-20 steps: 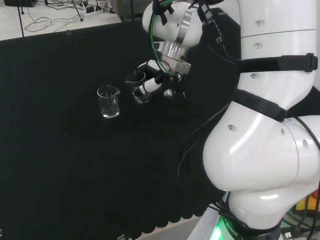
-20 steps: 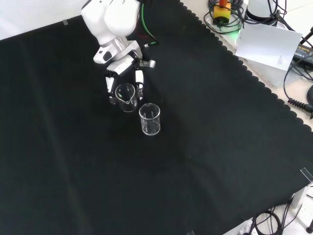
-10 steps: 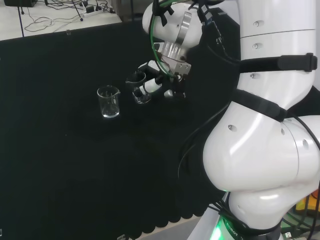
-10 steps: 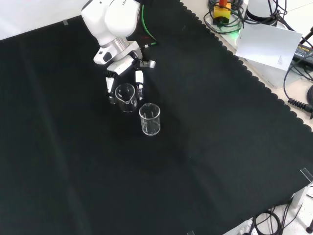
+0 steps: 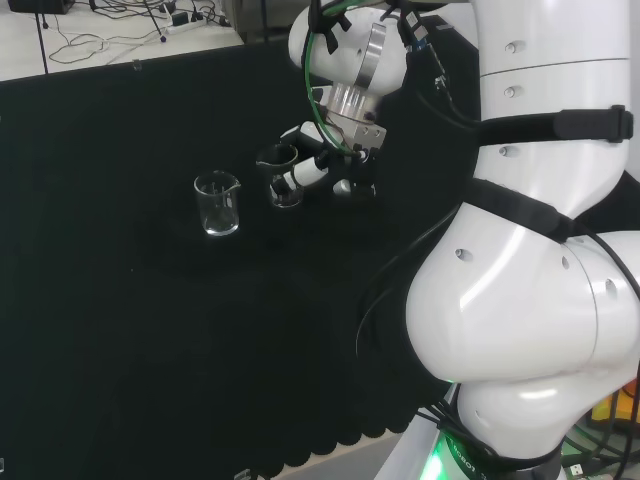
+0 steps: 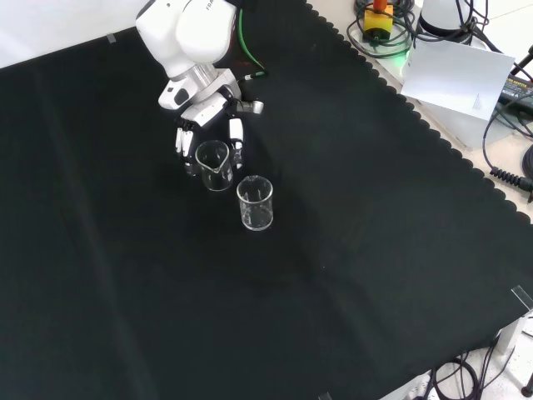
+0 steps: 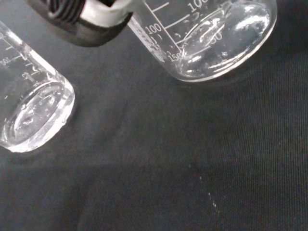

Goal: Place the beaker back on the table.

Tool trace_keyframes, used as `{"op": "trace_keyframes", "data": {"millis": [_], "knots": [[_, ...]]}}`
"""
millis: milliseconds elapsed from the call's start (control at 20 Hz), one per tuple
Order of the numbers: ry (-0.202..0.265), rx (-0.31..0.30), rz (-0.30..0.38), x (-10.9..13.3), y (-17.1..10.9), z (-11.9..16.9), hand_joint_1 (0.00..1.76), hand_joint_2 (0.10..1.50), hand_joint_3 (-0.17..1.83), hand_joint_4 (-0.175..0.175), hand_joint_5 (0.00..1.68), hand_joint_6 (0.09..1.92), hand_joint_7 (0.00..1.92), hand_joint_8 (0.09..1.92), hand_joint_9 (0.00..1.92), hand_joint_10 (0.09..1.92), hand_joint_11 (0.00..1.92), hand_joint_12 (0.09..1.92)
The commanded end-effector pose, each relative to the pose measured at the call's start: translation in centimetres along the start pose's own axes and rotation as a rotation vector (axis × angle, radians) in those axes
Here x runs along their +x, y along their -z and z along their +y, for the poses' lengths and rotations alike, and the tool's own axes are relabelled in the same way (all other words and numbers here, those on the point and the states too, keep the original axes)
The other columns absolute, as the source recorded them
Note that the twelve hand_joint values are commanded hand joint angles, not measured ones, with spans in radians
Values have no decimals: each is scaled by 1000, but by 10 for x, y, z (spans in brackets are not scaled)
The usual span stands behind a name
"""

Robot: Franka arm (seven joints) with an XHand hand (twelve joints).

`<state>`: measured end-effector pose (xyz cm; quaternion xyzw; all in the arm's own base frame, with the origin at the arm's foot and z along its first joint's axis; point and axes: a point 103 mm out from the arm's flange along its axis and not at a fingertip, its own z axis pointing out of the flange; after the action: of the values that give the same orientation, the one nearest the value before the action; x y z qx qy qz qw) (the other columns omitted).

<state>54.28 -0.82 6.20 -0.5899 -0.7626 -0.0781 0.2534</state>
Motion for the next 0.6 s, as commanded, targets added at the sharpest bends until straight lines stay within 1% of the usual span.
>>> {"op": "trace_keyframes", "data": {"millis": [50, 250, 400, 500, 600], "knots": [[6, -1, 4, -1, 3, -4, 1157, 1008, -175, -43, 672, 1013, 740, 902, 870, 692, 512, 1287], [9, 14, -15, 1, 6, -7, 1122, 977, -175, -54, 565, 969, 627, 882, 789, 710, 413, 1329], [-3, 36, -17, 3, 9, -7, 1117, 972, -175, -57, 542, 958, 608, 882, 773, 717, 397, 1336], [-16, 68, -23, 3, 10, -7, 1070, 947, -175, -66, 412, 794, 487, 865, 666, 726, 292, 1367], [-35, 99, -26, 2, 9, -7, 1024, 927, -175, -71, 351, 642, 372, 847, 556, 743, 193, 1403]]}}
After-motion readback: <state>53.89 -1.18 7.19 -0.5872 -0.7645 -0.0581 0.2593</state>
